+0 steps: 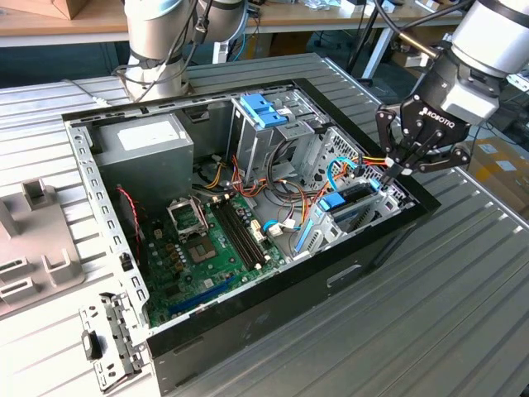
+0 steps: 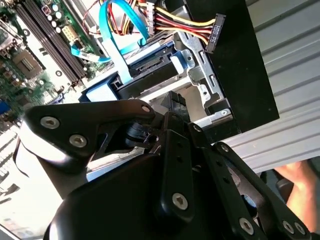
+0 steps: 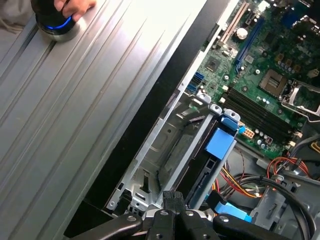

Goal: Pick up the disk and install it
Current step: 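Insert the first disk wire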

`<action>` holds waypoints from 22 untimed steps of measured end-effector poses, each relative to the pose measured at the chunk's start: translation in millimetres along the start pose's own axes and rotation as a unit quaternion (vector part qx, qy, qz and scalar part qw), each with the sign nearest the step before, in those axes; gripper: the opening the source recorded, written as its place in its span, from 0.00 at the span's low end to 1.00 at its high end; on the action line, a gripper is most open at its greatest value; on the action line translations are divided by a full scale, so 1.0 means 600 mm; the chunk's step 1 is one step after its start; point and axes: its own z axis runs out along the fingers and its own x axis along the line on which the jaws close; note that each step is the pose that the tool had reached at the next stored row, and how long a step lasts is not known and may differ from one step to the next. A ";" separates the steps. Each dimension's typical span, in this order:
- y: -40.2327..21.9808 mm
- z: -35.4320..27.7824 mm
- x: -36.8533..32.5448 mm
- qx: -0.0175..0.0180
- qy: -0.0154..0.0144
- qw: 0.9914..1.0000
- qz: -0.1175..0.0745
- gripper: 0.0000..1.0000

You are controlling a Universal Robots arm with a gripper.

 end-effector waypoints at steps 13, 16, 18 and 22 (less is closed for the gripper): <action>0.000 0.000 0.000 -0.005 0.007 0.994 -0.106 0.11; 0.000 0.000 0.000 -0.006 0.009 0.991 -0.132 0.11; 0.000 0.000 0.000 -0.007 0.010 0.988 -0.152 0.11; 0.000 0.000 0.000 -0.007 0.010 0.988 -0.153 0.11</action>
